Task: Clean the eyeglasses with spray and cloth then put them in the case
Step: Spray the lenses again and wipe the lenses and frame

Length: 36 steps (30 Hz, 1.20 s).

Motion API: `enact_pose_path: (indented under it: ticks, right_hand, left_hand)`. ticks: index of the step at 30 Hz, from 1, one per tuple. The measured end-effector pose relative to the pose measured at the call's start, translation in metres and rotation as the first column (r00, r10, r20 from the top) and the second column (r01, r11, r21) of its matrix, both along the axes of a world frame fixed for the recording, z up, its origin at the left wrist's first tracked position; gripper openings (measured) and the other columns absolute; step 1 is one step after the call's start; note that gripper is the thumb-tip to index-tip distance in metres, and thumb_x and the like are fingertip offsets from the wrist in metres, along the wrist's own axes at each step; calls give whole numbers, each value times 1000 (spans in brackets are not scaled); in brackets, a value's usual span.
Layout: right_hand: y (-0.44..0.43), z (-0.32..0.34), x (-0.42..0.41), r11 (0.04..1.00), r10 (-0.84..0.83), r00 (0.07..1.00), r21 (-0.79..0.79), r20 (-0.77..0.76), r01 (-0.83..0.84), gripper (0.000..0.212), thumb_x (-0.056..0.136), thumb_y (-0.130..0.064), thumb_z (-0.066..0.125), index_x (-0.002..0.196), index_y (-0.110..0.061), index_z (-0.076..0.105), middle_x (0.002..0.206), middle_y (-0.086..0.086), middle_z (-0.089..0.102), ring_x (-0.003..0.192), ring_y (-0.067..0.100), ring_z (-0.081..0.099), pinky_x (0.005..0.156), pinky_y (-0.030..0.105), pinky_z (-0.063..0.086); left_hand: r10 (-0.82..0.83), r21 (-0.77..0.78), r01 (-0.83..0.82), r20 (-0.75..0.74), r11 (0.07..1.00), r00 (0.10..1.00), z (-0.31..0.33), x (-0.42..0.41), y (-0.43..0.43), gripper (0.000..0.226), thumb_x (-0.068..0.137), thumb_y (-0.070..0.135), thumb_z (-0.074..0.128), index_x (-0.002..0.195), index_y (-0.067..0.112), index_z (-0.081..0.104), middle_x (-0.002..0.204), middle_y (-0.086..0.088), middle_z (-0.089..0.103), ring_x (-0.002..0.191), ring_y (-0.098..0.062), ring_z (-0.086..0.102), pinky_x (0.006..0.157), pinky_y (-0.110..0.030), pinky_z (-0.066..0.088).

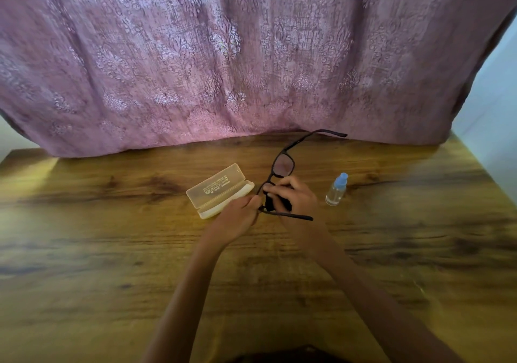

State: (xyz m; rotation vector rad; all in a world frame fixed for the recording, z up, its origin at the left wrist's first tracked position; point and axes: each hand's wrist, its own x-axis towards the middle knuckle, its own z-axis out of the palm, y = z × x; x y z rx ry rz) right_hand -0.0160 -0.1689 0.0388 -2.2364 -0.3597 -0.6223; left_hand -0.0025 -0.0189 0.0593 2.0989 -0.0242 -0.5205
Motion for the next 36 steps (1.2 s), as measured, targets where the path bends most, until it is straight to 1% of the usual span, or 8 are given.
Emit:
enact_pose_path:
  ticks: [6, 10, 17, 21, 25, 29, 32, 36]
  right_hand:
    - [-19, 20, 0, 979, -98, 995, 177, -27, 101, 19, 88, -2, 66, 105, -7, 73, 97, 4, 62, 85, 9, 59, 76, 10, 46]
    - [-36, 24, 11, 940, -163, 967, 268, -197, 213, 20, 90, -4, 63, 107, -9, 73, 104, 7, 65, 95, 14, 63, 84, 15, 49]
    - [-40, 16, 16, 860, 55, 901, 479, -430, 177, 20, 92, -11, 63, 100, -24, 75, 103, -10, 72, 97, 3, 66, 81, 19, 55]
    - [-40, 17, 18, 806, 121, 870, 559, -478, 195, 16, 91, -14, 65, 98, -24, 76, 103, -5, 73, 97, 9, 67, 80, 23, 56]
    - [-35, 16, 15, 768, 193, 852, 615, -487, 177, 16, 91, -12, 65, 98, -21, 76, 102, -6, 74, 96, 7, 68, 75, 18, 55]
    - [-29, 14, 9, 756, 221, 851, 635, -477, 159, 17, 90, -12, 66, 94, -25, 76, 99, -6, 74, 93, 7, 69, 73, 15, 54]
    - [-28, 14, 6, 796, 190, 868, 589, -458, 137, 18, 91, -12, 66, 94, -27, 76, 99, -9, 73, 94, 5, 68, 76, 19, 55]
    - [-23, 12, 4, 955, 16, 947, 285, -320, 80, 16, 94, -15, 62, 102, -16, 75, 100, -9, 67, 95, 5, 63, 82, 20, 51]
  left_hand:
    - [7, -46, -10, -64, 999, 998, -1, -5, 0, 27, 91, 29, 36, 70, 16, 45, 52, 9, 40, 51, -11, 34, 57, -32, 26]
    - [-10, -108, 0, -94, 994, 995, 2, -10, -2, 31, 95, 26, 36, 66, 17, 42, 52, 9, 37, 46, -10, 29, 52, -29, 23]
    - [-70, -188, 40, -155, 981, 985, 5, -16, 0, 32, 98, 25, 34, 68, 18, 43, 54, 7, 36, 45, -8, 29, 45, -22, 25]
    - [-93, -168, 72, -124, 983, 988, 2, -19, 7, 31, 97, 28, 37, 78, 12, 56, 59, -1, 57, 51, -14, 52, 50, -26, 38]
    - [-10, -238, -3, -52, 971, 999, 4, -17, 4, 31, 99, 39, 40, 99, 21, 64, 88, 3, 72, 79, -12, 67, 64, -18, 50]
    - [106, -250, -90, 50, 964, 993, 5, -8, -4, 29, 101, 34, 41, 105, 16, 63, 99, -14, 69, 93, -24, 65, 81, -33, 49]
    - [92, -215, -72, 83, 974, 992, 6, -4, -5, 19, 99, 24, 47, 101, 15, 64, 97, -12, 72, 92, -27, 67, 86, -40, 51]
    - [87, -167, -64, 140, 984, 986, 7, -2, -7, 15, 97, 18, 51, 100, 12, 65, 90, -5, 75, 90, -17, 68, 86, -36, 51]
